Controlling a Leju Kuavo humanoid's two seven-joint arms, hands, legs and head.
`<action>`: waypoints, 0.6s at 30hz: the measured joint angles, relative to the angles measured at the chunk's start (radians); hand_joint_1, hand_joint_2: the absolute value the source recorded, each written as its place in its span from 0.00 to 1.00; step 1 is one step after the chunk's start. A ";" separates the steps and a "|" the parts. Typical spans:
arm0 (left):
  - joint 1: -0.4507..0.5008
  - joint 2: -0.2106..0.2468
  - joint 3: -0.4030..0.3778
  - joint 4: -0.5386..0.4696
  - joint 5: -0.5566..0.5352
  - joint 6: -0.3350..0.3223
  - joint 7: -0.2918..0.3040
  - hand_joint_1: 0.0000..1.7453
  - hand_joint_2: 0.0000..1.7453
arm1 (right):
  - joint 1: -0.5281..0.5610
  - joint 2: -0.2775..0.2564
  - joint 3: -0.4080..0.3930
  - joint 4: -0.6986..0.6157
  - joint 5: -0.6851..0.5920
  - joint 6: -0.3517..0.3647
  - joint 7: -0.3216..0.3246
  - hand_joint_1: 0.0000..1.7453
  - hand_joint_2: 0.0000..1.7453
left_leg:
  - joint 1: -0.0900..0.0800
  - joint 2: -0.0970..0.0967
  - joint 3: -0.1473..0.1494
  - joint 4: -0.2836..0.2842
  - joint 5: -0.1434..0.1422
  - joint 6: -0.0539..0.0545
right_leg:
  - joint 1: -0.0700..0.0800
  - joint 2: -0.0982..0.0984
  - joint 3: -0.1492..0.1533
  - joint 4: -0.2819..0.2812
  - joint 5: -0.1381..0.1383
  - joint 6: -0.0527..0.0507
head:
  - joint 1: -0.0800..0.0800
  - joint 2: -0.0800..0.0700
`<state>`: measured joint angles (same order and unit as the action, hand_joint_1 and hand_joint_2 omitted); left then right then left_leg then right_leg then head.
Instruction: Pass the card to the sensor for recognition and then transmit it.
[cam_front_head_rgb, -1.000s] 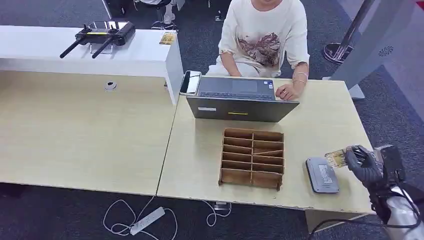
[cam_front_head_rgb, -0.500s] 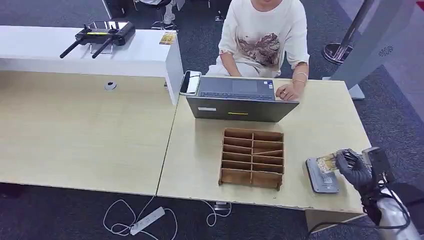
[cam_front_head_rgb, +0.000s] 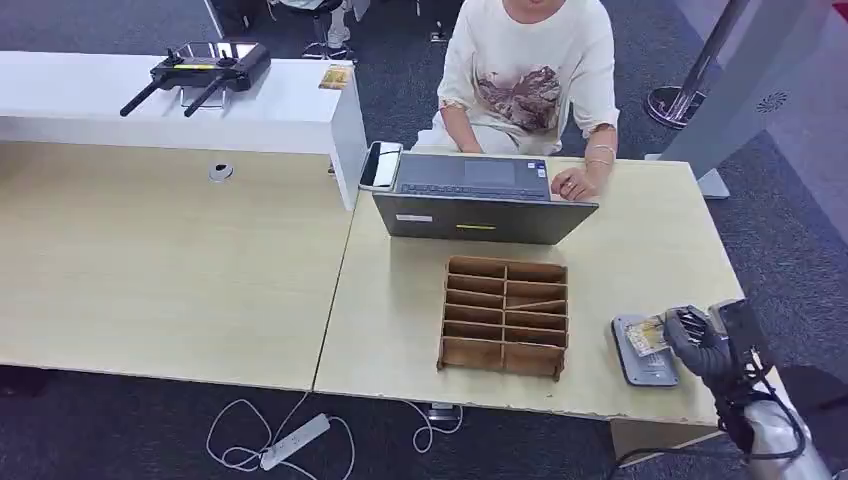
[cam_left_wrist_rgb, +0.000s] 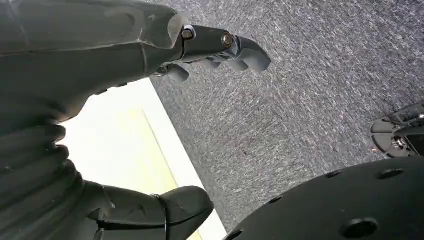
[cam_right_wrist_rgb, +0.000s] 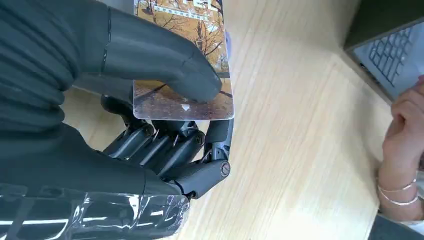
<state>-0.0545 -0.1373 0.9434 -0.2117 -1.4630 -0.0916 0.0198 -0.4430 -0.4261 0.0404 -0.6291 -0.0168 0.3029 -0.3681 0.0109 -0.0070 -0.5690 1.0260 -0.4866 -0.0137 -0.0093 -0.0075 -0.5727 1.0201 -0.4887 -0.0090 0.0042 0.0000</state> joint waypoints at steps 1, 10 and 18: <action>0.000 0.000 0.000 0.000 0.000 0.000 0.000 0.00 1.00 | 0.001 0.001 0.000 0.000 0.004 -0.005 0.002 1.00 1.00 | 0.000 0.000 0.000 0.000 0.000 0.000 | 0.000 0.000 0.000 0.000 0.000 0.000 | 0.000 0.000; 0.000 0.000 0.001 0.000 0.002 0.000 0.003 0.00 1.00 | 0.002 0.011 0.002 0.000 0.056 -0.047 0.018 1.00 1.00 | 0.000 0.000 0.000 0.000 0.000 0.000 | 0.000 0.000 0.000 0.000 0.000 0.000 | 0.000 0.000; 0.000 0.000 0.002 0.000 0.002 0.000 0.010 0.00 1.00 | 0.003 0.018 0.006 -0.006 0.160 -0.128 0.055 1.00 1.00 | 0.000 0.000 0.000 0.000 0.000 0.000 | 0.000 0.000 0.000 0.000 0.000 0.000 | 0.000 0.000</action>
<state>-0.0545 -0.1373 0.9457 -0.2117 -1.4611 -0.0912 0.0294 -0.4404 -0.4086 0.0465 -0.6351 0.1429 0.1753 -0.3133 0.0109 -0.0069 -0.5689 1.0260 -0.4866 -0.0137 -0.0094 -0.0074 -0.5727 1.0201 -0.4887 -0.0090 0.0042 0.0000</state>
